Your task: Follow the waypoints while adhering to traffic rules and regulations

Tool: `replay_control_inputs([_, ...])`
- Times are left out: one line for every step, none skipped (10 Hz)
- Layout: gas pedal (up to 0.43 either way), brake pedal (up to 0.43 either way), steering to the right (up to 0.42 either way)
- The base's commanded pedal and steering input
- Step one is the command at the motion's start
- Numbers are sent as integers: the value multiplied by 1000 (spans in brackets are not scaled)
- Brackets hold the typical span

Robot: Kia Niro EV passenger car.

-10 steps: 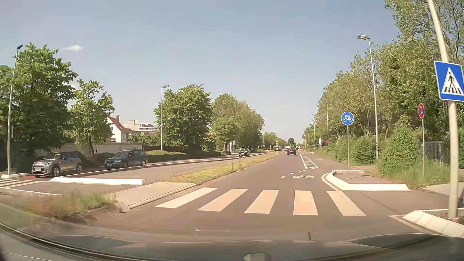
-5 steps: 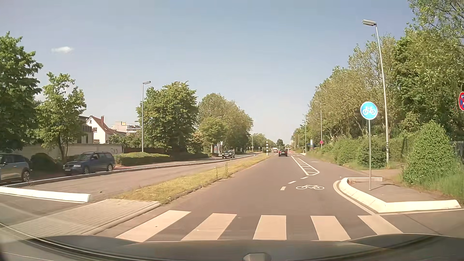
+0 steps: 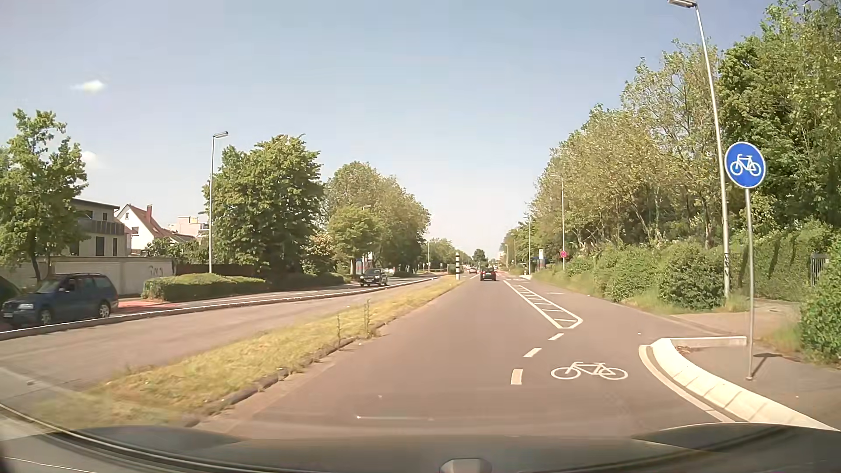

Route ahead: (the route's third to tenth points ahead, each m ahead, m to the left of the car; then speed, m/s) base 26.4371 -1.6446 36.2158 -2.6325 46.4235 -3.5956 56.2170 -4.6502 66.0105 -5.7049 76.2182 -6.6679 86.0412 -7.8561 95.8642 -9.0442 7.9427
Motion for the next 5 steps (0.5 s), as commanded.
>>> replay_control_inputs([228, 0, 64])
replay_control_inputs([228, 0, 64])
replay_control_inputs([228, 0, 64])
replay_control_inputs([228, 0, 63])
replay_control_inputs([228, 0, 63])
